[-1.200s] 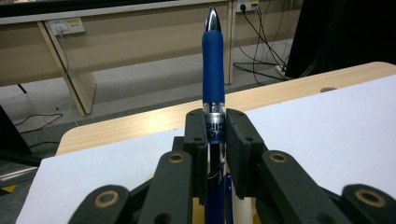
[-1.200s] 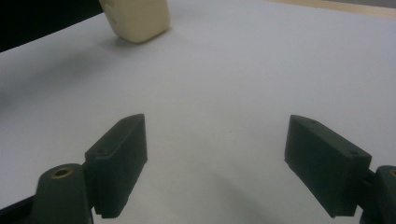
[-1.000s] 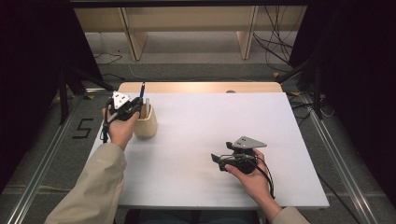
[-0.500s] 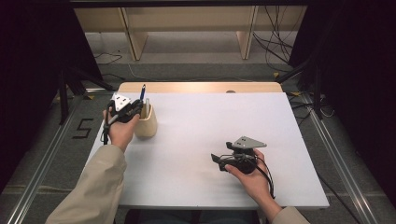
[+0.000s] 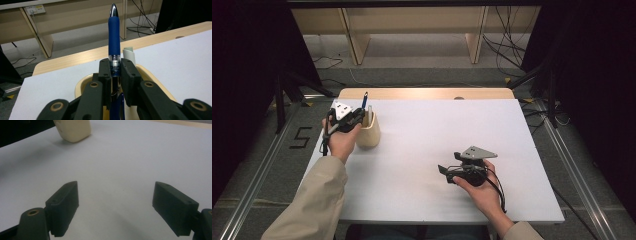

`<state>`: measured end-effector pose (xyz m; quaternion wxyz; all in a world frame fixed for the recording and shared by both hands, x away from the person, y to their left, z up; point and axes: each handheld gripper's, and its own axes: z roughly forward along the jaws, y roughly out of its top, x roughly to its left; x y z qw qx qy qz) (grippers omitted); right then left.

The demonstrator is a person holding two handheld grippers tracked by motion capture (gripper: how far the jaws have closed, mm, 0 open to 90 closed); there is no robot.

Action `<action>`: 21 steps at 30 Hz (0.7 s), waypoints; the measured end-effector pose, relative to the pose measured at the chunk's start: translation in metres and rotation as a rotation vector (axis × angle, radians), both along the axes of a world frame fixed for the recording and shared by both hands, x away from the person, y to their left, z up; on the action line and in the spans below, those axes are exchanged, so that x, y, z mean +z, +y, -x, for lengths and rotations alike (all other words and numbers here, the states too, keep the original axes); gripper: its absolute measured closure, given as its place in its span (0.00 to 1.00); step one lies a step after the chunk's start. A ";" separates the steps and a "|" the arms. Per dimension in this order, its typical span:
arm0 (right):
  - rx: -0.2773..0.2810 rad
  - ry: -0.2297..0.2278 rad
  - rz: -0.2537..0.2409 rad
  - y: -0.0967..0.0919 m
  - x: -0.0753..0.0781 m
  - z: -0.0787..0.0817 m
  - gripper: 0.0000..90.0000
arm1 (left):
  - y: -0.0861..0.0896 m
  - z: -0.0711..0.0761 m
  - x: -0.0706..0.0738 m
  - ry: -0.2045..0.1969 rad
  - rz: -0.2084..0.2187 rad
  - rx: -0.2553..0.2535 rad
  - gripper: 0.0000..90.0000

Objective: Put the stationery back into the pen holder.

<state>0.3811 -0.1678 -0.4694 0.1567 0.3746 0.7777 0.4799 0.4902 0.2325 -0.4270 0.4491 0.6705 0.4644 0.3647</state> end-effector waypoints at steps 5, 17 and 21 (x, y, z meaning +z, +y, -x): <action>0.000 0.000 0.001 0.000 0.000 0.000 0.24 | 0.001 0.000 -0.002 0.003 -0.003 0.002 0.88; -0.001 -0.001 0.001 0.000 0.000 0.000 0.24 | 0.000 0.001 -0.004 0.015 -0.027 0.000 0.88; 0.000 -0.001 0.002 0.000 0.000 0.000 0.24 | 0.000 0.002 -0.005 0.021 -0.035 0.002 0.88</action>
